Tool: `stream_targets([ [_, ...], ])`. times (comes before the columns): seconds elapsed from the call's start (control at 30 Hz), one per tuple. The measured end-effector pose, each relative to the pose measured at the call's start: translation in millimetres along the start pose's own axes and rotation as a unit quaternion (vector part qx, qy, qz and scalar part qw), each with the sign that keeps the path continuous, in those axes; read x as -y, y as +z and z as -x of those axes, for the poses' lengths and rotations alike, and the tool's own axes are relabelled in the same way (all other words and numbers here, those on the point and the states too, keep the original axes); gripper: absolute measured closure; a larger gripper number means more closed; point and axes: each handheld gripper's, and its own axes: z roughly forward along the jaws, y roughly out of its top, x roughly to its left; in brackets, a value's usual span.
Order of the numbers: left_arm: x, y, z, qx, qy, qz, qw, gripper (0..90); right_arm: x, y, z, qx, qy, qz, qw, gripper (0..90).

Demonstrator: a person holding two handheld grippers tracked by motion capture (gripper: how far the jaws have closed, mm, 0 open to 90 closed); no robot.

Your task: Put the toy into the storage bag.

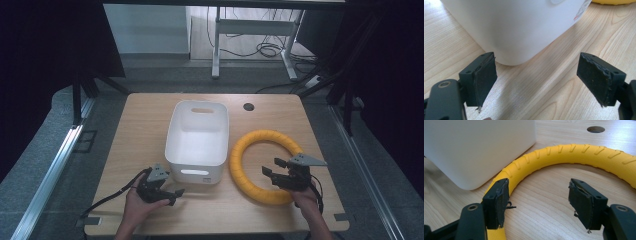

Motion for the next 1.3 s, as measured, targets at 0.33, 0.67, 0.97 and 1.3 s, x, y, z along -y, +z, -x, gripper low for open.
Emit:
stream_targets([
  [0.33,0.3,-1.3,1.0,0.003,0.0,0.003,1.0,16.3,0.4,1.3,1.0,-0.004,-0.003,-0.004,1.0,33.4],
  [0.67,-0.5,-2.5,0.8,0.002,-0.004,0.003,1.0,16.2,-5.5,8.3,-3.2,-0.026,-0.016,-0.025,0.9992,35.9],
  [0.97,-0.1,0.3,0.3,0.007,-0.001,-0.009,0.9999,16.3,-23.4,-2.7,-3.9,-0.06,-0.027,-0.043,0.9969,35.5],
  [1.3,0.6,-1.3,2.1,0.005,-0.003,-0.001,1.0,16.6,-43.5,9.4,-28.1,-0.097,-0.101,-0.142,0.9799,32.1],
])
